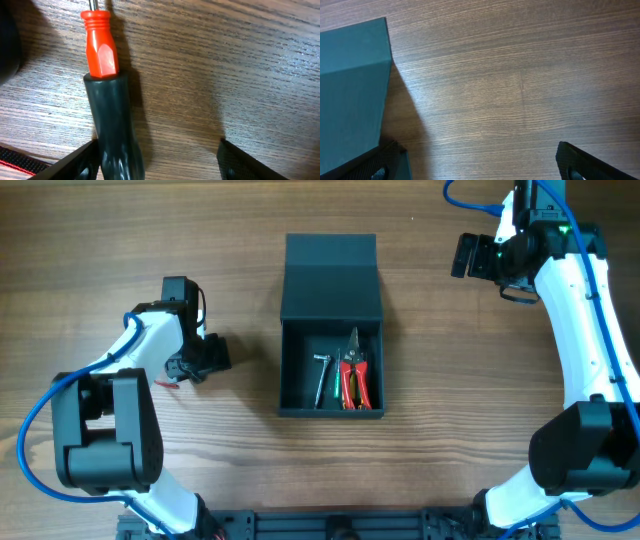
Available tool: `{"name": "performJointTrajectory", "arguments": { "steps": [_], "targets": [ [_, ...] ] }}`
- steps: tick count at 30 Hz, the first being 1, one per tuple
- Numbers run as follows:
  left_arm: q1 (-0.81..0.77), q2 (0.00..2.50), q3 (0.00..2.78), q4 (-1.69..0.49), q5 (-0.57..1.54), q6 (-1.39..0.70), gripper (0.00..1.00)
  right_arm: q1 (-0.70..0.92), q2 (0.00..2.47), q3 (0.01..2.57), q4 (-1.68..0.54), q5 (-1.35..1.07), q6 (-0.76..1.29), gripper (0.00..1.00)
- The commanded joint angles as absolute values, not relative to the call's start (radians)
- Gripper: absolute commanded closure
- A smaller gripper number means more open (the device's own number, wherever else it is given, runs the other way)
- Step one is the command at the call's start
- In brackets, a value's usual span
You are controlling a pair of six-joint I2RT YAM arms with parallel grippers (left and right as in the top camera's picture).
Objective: Pack container
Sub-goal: 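Carry the screwdriver right and lower it into the green box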
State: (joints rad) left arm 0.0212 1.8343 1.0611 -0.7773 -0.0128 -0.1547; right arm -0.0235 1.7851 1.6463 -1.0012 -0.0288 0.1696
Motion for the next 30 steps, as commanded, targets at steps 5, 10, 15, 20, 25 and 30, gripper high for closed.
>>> {"name": "performJointTrajectory", "arguments": {
  "steps": [5,10,15,20,25,30],
  "targets": [
    [0.066,1.834,1.046,-0.770,-0.015,-0.165,0.53,-0.026,1.796,1.663,-0.998,-0.019,0.158,0.00],
    [0.066,1.834,1.046,-0.768,-0.007,-0.165,0.79,-0.026,1.796,1.663,-0.998,-0.019,0.157,0.00],
    [0.066,1.834,1.047,-0.762,0.012,-0.165,0.80,-0.026,1.796,1.663,-0.998,-0.019,0.157,0.00],
    [0.065,1.832,1.125,-0.813,0.019,-0.168,0.84,-0.026,1.796,1.663,-0.998,-0.019,0.157,0.00],
    [0.062,1.831,1.396,-0.982,0.056,-0.168,0.87,-0.026,1.796,1.663,-0.998,-0.019,0.157,0.00],
    [0.009,1.821,1.542,-1.073,0.198,-0.191,0.88,-0.026,1.796,1.663,-0.998,-0.019,0.157,0.00]
  ]
}}
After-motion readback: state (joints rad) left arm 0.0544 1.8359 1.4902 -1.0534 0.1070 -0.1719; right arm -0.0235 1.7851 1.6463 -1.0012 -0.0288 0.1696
